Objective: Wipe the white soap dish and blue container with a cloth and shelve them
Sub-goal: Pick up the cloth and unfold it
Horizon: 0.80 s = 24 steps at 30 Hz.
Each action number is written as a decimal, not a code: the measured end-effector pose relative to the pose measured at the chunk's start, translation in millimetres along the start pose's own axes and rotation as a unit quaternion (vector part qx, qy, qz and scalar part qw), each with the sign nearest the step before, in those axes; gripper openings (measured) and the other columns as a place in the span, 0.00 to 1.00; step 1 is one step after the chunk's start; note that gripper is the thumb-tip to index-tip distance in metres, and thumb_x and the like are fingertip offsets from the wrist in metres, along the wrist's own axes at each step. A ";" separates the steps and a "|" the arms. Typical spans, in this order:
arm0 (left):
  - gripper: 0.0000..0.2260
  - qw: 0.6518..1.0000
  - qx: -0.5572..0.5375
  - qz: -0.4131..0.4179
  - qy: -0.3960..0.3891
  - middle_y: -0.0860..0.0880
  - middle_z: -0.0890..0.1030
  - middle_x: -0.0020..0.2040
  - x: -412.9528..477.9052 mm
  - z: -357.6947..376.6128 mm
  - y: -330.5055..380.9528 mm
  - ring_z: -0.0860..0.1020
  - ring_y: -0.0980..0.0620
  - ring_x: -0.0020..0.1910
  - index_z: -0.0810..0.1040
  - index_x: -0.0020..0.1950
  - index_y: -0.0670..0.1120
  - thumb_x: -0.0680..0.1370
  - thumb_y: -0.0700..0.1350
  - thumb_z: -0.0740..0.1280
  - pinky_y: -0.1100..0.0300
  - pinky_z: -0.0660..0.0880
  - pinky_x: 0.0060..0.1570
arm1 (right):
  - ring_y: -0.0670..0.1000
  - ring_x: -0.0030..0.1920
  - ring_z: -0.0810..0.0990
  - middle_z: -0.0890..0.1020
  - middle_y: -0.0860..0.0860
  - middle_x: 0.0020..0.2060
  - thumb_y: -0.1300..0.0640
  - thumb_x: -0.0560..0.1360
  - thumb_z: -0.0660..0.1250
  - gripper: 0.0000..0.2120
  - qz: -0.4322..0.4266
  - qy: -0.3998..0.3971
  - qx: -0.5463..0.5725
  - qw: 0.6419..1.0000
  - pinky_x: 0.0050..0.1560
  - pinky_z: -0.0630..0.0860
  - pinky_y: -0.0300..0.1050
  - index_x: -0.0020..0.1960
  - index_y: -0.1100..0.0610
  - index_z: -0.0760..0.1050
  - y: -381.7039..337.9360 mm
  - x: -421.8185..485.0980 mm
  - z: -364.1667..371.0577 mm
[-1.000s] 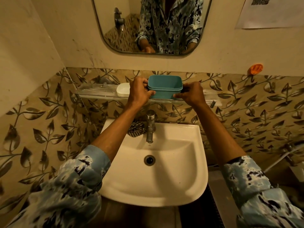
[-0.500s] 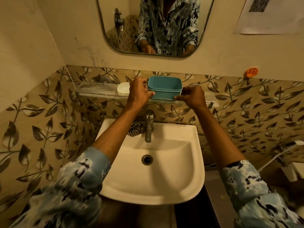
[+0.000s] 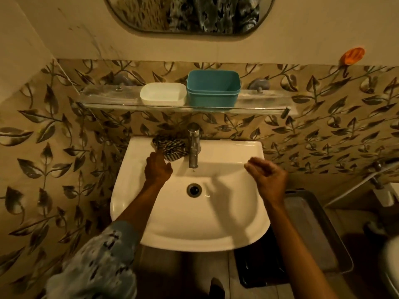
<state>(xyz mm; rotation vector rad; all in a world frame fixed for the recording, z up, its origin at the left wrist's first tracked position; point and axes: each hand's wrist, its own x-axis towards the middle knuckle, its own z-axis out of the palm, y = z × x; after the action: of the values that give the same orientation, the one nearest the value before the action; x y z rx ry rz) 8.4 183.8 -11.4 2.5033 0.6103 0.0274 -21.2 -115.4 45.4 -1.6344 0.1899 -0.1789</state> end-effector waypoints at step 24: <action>0.04 0.969 -0.200 0.103 -0.106 0.56 0.84 0.35 31.0 -49.0 -3.3 0.81 0.48 0.43 0.84 0.40 0.48 0.70 0.39 0.75 0.67 0.75 0.38 | 0.50 0.43 0.84 0.86 0.56 0.42 0.65 0.66 0.77 0.11 0.093 -0.193 -0.069 0.974 0.47 0.79 0.41 0.48 0.64 0.82 34.0 -36.3 46.3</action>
<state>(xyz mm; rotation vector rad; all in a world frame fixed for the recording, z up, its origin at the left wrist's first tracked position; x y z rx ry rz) 27.6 224.8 24.9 2.1286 0.2270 -0.0363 -46.4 -64.4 8.1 -1.7451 0.0564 0.3017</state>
